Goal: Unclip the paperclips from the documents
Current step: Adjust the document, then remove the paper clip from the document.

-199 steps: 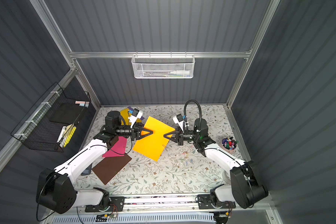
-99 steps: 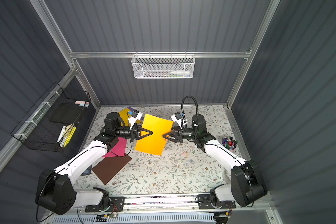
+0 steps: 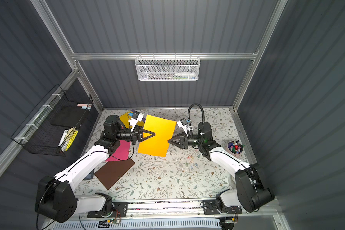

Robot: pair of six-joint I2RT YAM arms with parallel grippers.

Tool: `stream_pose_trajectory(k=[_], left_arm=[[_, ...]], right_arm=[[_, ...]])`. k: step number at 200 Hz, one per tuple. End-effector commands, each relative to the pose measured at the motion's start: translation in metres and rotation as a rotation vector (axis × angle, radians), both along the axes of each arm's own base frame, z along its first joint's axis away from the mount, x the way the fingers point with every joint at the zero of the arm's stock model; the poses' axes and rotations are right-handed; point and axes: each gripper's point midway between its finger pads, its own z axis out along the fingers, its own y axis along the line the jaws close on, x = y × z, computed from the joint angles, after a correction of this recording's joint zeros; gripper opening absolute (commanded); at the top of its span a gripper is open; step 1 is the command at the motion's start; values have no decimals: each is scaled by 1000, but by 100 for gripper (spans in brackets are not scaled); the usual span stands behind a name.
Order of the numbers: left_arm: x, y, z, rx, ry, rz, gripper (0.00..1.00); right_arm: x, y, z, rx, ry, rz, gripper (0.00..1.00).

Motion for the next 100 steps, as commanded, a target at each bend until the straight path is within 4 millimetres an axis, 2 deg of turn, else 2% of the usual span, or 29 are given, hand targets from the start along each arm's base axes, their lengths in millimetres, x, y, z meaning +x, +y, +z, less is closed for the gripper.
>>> stream_pose_trajectory(k=[1, 40, 100], left_arm=[[0, 5, 1, 4, -13, 13, 0], [8, 12, 0, 9, -12, 57, 0], [20, 22, -3, 35, -21, 123, 0]], right_arm=[[-3, 0, 2, 11, -7, 6, 15], [-8, -1, -2, 4, 1, 9, 1], [-8, -6, -8, -31, 6, -17, 1]])
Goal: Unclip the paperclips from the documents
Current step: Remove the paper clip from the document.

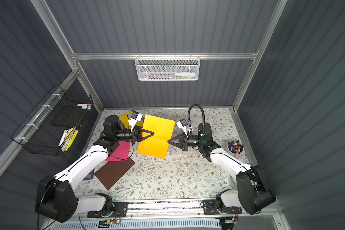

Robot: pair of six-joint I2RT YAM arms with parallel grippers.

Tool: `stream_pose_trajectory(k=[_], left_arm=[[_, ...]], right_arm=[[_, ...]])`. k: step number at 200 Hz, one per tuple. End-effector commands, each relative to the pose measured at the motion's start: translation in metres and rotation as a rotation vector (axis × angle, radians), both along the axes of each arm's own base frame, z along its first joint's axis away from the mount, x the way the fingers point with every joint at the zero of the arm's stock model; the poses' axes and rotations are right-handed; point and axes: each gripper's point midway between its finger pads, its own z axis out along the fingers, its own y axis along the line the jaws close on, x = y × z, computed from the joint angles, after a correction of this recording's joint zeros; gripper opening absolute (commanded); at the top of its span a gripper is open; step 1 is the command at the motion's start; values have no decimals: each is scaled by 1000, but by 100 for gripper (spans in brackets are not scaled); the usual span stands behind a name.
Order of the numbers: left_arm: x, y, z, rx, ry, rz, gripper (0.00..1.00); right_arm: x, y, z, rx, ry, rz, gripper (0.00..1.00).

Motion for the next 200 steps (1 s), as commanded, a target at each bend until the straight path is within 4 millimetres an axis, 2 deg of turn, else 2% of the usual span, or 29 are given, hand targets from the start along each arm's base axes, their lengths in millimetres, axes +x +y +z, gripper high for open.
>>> stream_pose_trajectory(k=[1, 35, 138, 184, 200], left_arm=[[6, 11, 9, 9, -55, 50, 0], [6, 13, 13, 5, -67, 46, 0], [3, 12, 11, 6, -67, 21, 0], [6, 12, 10, 13, -67, 28, 0], [14, 14, 9, 27, -65, 66, 0]], right_arm=[[-1, -6, -10, -27, 23, -18, 1], [1, -8, -14, -36, 42, -20, 6], [9, -12, -26, -52, 88, -37, 9], [10, -15, -28, -59, 96, -40, 1], [16, -19, -42, -106, 133, -91, 0]])
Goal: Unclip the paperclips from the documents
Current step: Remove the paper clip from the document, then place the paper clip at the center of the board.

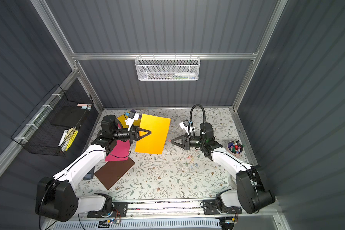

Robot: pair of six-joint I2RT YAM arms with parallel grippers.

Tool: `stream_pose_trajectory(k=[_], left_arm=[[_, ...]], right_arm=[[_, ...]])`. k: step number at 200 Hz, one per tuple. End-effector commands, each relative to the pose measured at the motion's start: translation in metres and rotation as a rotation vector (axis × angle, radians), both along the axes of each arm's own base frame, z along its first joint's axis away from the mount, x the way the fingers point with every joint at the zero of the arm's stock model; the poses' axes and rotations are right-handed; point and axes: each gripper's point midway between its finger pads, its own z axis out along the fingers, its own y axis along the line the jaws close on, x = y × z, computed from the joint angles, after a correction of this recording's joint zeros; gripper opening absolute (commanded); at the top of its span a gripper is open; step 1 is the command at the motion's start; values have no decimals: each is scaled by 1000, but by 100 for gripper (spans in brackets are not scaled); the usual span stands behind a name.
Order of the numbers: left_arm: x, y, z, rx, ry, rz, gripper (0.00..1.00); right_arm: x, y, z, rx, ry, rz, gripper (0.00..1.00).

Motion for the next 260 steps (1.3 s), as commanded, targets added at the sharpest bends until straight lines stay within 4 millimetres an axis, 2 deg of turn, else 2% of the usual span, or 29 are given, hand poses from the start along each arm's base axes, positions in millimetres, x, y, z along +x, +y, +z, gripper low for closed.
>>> stream_pose_trajectory(k=[1, 32, 63, 75, 107, 127, 152, 170, 186, 219, 252, 256, 260], left_arm=[[5, 1, 13, 10, -52, 30, 0], [47, 16, 5, 53, -26, 236, 0], [95, 42, -6, 63, 3, 422, 0], [110, 50, -7, 59, -1, 465, 0], [162, 90, -24, 45, 25, 650, 0], [194, 119, -44, 39, 58, 734, 0], [232, 154, -86, 67, 136, 826, 0], [250, 176, -107, 67, 171, 880, 0], [262, 196, -127, 79, 204, 937, 0], [280, 227, -170, 106, 285, 1028, 0], [287, 246, -193, 149, 330, 1089, 0], [288, 248, -194, 156, 330, 1095, 5], [288, 250, -193, 162, 325, 1101, 16]], right_arm=[[4, -5, -19, -56, 54, -41, 0], [16, -26, -76, -246, 225, -229, 0], [6, -53, -133, -438, 390, -368, 0], [0, -60, -145, -472, 435, -395, 0], [-10, -84, -173, -610, 543, -507, 0], [-11, -92, -181, -674, 585, -534, 0], [-11, -95, -187, -721, 618, -547, 1], [-11, -97, -188, -743, 624, -556, 3], [-13, -98, -187, -756, 620, -562, 12], [-15, -95, -180, -770, 600, -553, 42], [-18, -95, -172, -793, 582, -543, 51], [-18, -95, -171, -792, 578, -543, 52], [-17, -94, -170, -788, 574, -542, 53]])
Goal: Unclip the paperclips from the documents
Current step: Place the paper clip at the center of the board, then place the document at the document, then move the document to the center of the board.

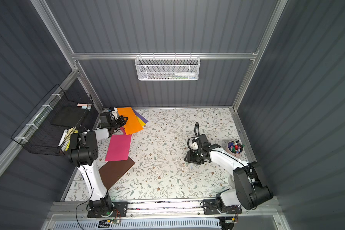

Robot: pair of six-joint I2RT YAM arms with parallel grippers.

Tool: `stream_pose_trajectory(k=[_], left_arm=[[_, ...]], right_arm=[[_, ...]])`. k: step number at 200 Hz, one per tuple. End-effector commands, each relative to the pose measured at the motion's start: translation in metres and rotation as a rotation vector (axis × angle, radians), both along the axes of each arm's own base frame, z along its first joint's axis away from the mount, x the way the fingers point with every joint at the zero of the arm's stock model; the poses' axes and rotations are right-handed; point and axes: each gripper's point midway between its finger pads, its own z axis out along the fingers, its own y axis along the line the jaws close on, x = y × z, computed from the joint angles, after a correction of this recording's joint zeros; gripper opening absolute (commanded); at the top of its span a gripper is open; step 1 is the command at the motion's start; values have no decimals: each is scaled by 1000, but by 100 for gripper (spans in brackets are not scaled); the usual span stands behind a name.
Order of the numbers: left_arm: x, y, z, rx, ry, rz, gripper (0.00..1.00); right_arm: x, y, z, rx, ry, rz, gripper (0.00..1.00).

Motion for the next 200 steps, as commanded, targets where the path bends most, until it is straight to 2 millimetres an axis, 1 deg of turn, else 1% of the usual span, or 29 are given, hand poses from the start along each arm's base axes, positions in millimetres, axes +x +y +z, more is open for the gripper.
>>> stream_pose_trajectory(k=[1, 7, 14, 21, 30, 45, 51, 58, 60, 67, 75, 92, 104, 112, 120, 139, 147, 156, 169, 191, 200], left_arm=[[11, 14, 7, 39, -8, 53, 20], [12, 16, 7, 53, -1, 59, 38], [14, 26, 5, 87, 17, 107, 60], [13, 34, 2, 112, 46, 146, 75], [8, 47, -4, 142, 95, 207, 87], [-2, 67, -3, 188, 152, 323, 99], [-6, 74, -1, 205, 171, 361, 99], [-13, 83, -3, 237, 207, 410, 99], [-16, 85, -5, 243, 220, 421, 99], [-20, 95, -1, 252, 228, 484, 96], [-33, 103, -7, 268, 276, 546, 96], [-65, 100, -17, 275, 336, 555, 95], [-85, 95, -17, 288, 356, 567, 96], [-95, 91, -15, 288, 358, 562, 96], [-105, 84, -14, 286, 363, 540, 95], [-118, 60, -12, 290, 381, 483, 93], [-125, 49, -17, 285, 402, 459, 91], [-131, 35, -26, 266, 420, 415, 89], [-138, 19, -43, 254, 458, 374, 86], [-150, 3, -75, 231, 532, 326, 81], [-154, -5, -82, 219, 547, 306, 81]], right_arm=[[-1, -2, 11, -24, -12, 5, 53], [-1, -1, 12, -21, -14, 6, 54], [-1, -1, 14, -18, -18, 8, 55], [0, 1, 16, -13, -22, 12, 55], [0, 2, 16, -9, -20, 17, 56], [1, 5, 20, 1, -25, 27, 57], [2, 7, 20, 5, -27, 32, 57], [3, 9, 22, 12, -33, 36, 57], [3, 9, 22, 13, -34, 36, 58], [4, 11, 23, 17, -38, 39, 58], [4, 12, 24, 23, -41, 44, 59], [5, 16, 25, 35, -45, 52, 60], [4, 17, 24, 40, -38, 56, 60], [3, 18, 24, 42, -37, 59, 60], [9, 21, 27, 56, -66, 61, 60], [10, 24, 30, 67, -77, 72, 61], [11, 25, 32, 70, -81, 75, 61], [12, 26, 34, 74, -87, 79, 62], [14, 27, 37, 79, -99, 81, 62], [16, 28, 41, 89, -116, 81, 62], [15, 28, 43, 90, -120, 82, 62]])
